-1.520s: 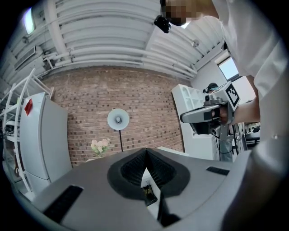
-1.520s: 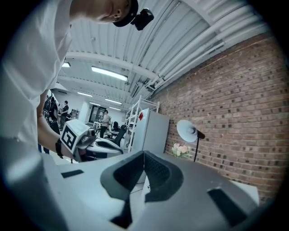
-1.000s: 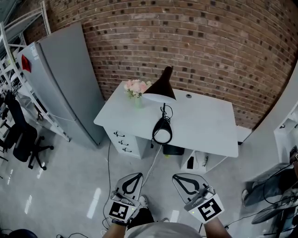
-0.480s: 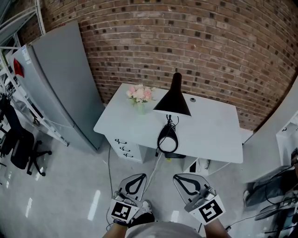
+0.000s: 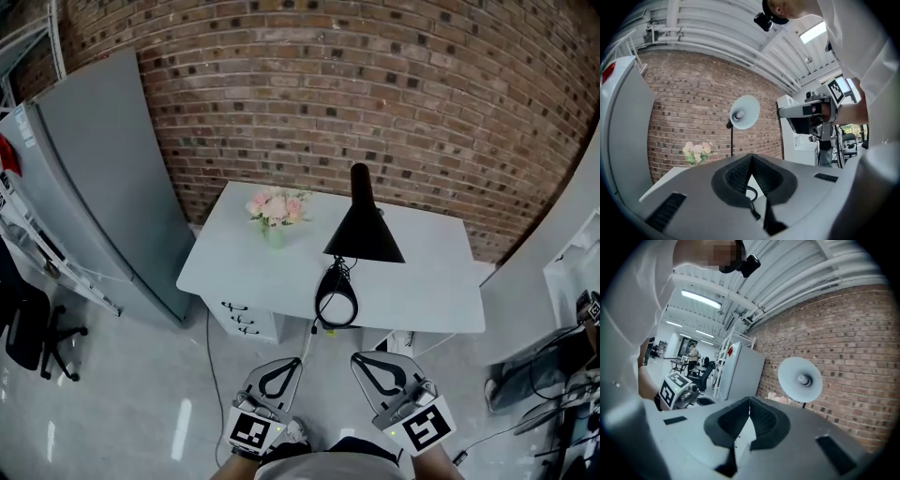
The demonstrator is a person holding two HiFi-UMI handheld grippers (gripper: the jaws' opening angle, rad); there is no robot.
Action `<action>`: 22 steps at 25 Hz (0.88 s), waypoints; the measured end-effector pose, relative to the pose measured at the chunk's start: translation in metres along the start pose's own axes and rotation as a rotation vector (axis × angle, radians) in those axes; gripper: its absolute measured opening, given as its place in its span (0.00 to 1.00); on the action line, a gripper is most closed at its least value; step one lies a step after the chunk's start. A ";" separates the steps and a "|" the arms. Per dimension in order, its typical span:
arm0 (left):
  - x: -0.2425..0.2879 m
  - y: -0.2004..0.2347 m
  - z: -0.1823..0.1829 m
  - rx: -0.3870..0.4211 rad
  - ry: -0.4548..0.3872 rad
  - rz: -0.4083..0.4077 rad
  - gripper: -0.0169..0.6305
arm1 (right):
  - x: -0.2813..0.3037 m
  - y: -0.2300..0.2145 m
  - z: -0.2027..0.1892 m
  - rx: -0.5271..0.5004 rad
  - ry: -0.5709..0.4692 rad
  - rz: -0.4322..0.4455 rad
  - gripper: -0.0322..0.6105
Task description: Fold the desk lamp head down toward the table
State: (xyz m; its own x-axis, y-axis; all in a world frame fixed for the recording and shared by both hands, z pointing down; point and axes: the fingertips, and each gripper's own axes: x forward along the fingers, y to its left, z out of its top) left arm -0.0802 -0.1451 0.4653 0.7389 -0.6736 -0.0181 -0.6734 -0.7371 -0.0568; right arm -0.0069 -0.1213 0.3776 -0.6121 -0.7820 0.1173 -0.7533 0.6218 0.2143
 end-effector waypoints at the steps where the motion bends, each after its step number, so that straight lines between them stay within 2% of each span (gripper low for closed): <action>1: 0.002 0.003 -0.001 -0.004 -0.003 -0.005 0.04 | 0.004 -0.001 0.001 0.001 0.004 -0.008 0.08; 7: 0.010 0.013 -0.009 -0.046 0.006 -0.027 0.04 | 0.016 -0.016 0.010 0.011 0.025 -0.043 0.08; 16: 0.042 0.015 0.002 -0.017 0.007 -0.046 0.04 | 0.011 -0.056 0.034 -0.037 -0.008 -0.082 0.08; 22: 0.057 0.014 0.006 -0.013 -0.002 -0.037 0.04 | 0.012 -0.074 0.046 -0.113 -0.009 -0.100 0.08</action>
State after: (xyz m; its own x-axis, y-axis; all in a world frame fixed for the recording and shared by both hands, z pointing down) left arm -0.0471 -0.1934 0.4577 0.7636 -0.6455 -0.0178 -0.6455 -0.7624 -0.0442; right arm 0.0309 -0.1746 0.3181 -0.5376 -0.8392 0.0817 -0.7792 0.5315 0.3322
